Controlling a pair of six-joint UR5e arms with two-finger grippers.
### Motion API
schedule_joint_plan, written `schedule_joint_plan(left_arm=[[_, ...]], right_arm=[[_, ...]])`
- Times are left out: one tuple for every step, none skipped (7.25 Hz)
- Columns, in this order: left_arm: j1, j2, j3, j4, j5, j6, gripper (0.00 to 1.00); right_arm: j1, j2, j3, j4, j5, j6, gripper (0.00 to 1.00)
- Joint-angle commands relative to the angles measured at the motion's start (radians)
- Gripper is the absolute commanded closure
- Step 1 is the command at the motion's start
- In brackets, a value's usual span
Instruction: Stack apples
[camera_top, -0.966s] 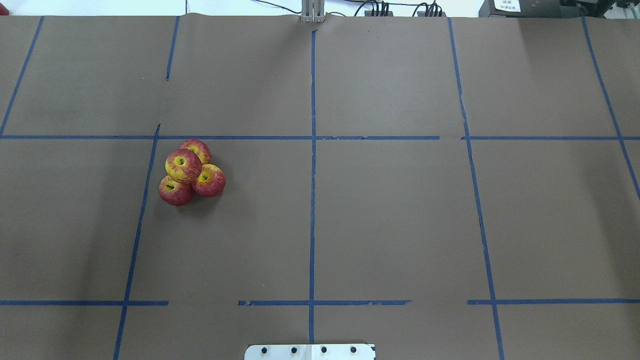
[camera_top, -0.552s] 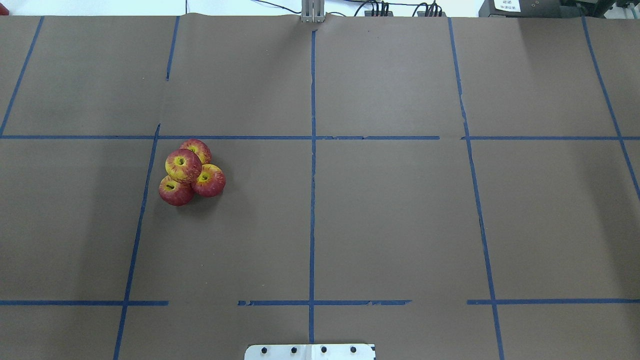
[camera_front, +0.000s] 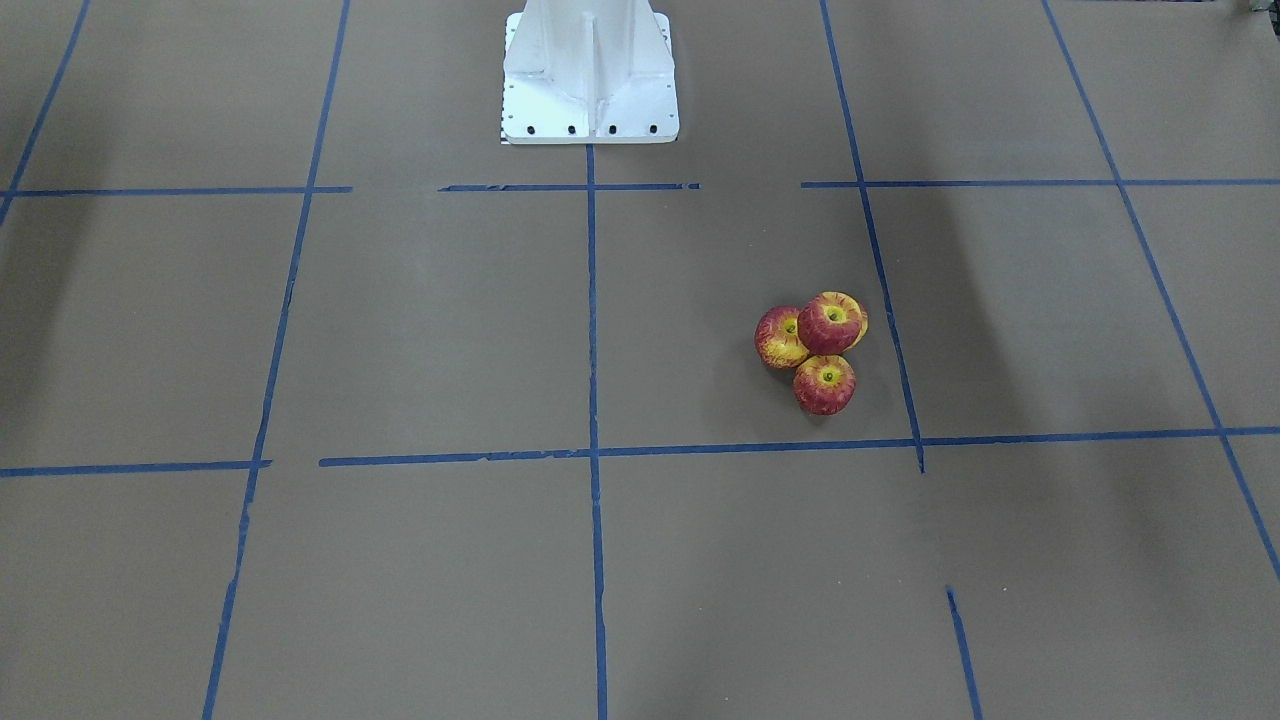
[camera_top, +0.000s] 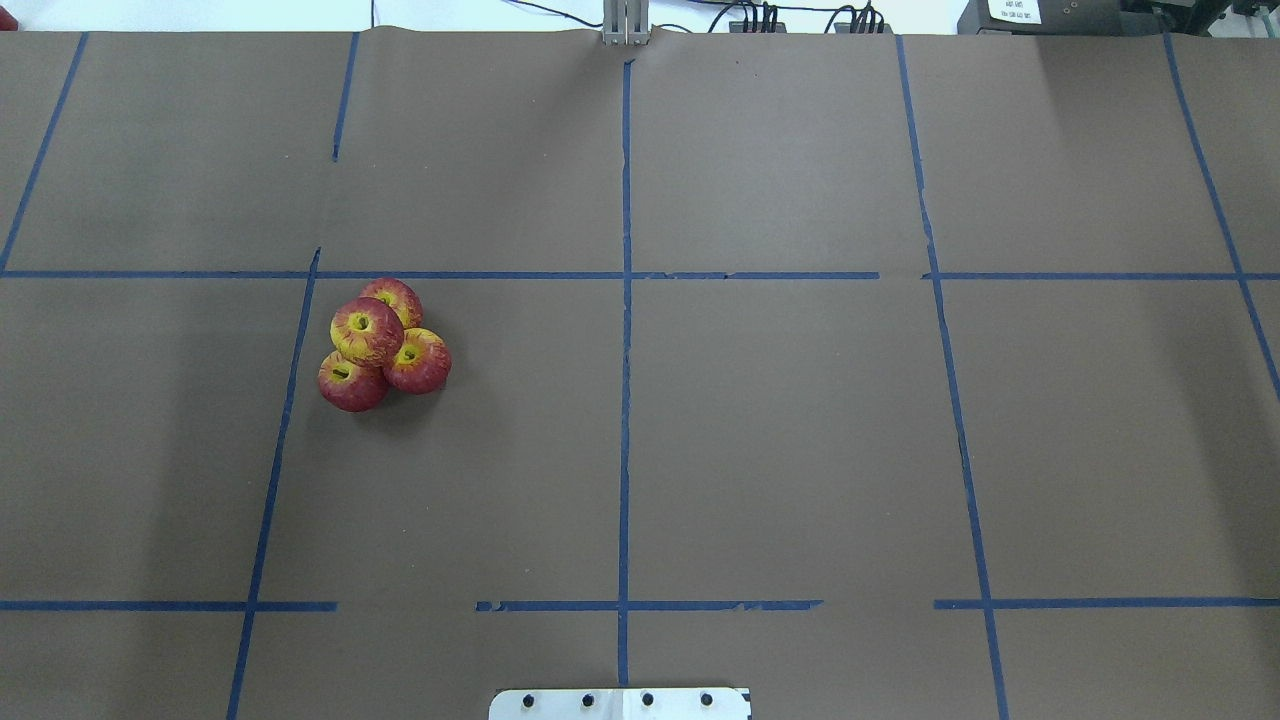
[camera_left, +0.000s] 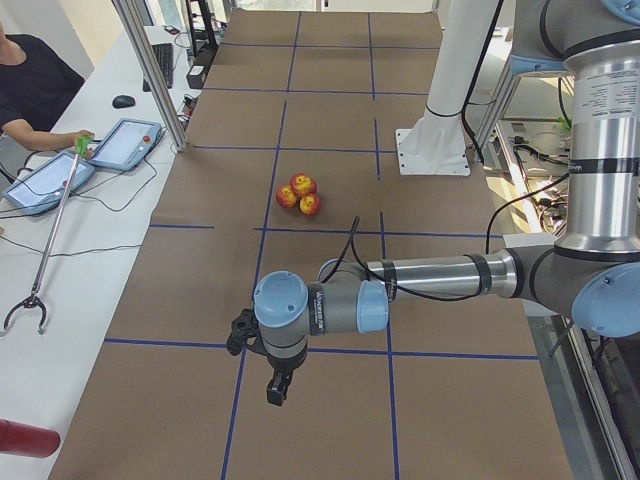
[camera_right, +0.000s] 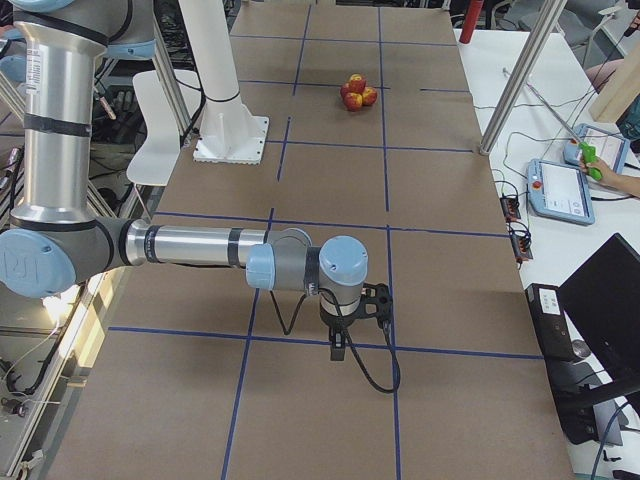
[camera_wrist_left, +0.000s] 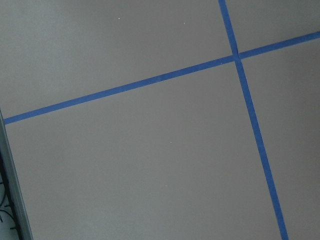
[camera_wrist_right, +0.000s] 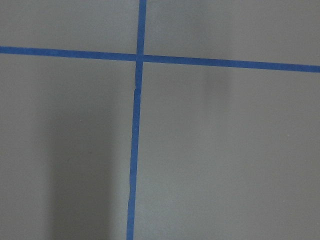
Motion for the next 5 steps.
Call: schedule_joint_plan(left_arm=[[0.002, -0.006, 0.008, 0.008, 0.003, -0.003, 0.0], [0.002, -0.007, -0.027, 0.052, 0.003, 0.006, 0.0], [0.005, -0.029, -0.033, 0.103, 0.002, 0.006, 0.0], [0.007, -0.035, -0.029, 0.137, 0.003, 0.006, 0.0], [0.005, -0.035, -0.023, 0.145, 0.003, 0.0, 0.0]], right_arm=[[0.0, 0.0, 0.0, 0.0, 0.0, 0.0, 0.0], [0.0, 0.0, 0.0, 0.001, 0.0, 0.0, 0.0], [0.0, 0.0, 0.0, 0.0, 0.0, 0.0, 0.0], [0.0, 0.0, 0.0, 0.001, 0.0, 0.0, 0.0], [0.0, 0.0, 0.0, 0.0, 0.0, 0.0, 0.0]])
